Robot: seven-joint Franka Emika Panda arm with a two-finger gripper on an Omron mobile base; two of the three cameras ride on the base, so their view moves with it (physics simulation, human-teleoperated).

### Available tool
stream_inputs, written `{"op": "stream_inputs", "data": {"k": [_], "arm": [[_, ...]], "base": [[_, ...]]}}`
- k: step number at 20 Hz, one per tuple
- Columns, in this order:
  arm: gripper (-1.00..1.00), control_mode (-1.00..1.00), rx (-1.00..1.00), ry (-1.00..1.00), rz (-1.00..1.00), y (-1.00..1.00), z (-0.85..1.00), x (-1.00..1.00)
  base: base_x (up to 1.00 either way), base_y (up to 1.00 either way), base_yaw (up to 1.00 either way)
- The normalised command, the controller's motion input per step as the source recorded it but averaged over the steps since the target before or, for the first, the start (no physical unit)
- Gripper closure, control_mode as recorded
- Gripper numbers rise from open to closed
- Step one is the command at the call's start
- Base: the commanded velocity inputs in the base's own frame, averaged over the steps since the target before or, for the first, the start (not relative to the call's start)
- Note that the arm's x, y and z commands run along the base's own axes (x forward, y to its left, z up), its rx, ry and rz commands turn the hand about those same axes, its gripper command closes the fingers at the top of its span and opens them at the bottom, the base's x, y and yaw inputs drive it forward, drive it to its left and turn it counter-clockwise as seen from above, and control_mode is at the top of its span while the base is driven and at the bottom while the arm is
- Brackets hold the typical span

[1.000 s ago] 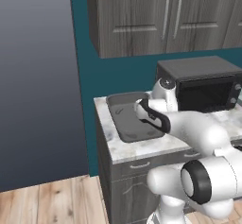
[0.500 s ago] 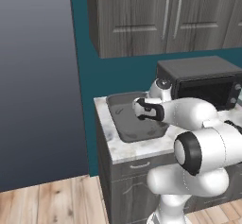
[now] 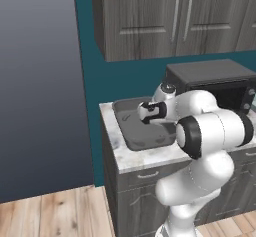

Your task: Place one lime and one fish in each tupperware on the nearby counter, to pack two identical lunches.

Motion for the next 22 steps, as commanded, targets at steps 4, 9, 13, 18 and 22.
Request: {"op": "stream_inputs", "data": {"k": [4, 9, 13, 18, 22], "arm": [[1.00, -1.00, 0.00, 0.00, 0.00, 0.00, -0.33, 0.21], [-1.00, -1.00, 0.00, 0.00, 0.00, 0.00, -0.22, 0.22], [-1.00, -1.00, 0.00, 0.00, 0.00, -0.01, -0.24, 0.22], [-1.00, -1.00, 0.00, 0.00, 0.00, -0.05, -0.04, 0.14], [-1.00, -1.00, 0.00, 0.00, 0.00, 0.00, 0.33, -0.19]], "base": [[0.00, 0.00, 0.00], [0.00, 0.00, 0.00], [0.00, 0.00, 0.00], [0.00, 0.00, 0.00], [0.00, 0.00, 0.00]]}}
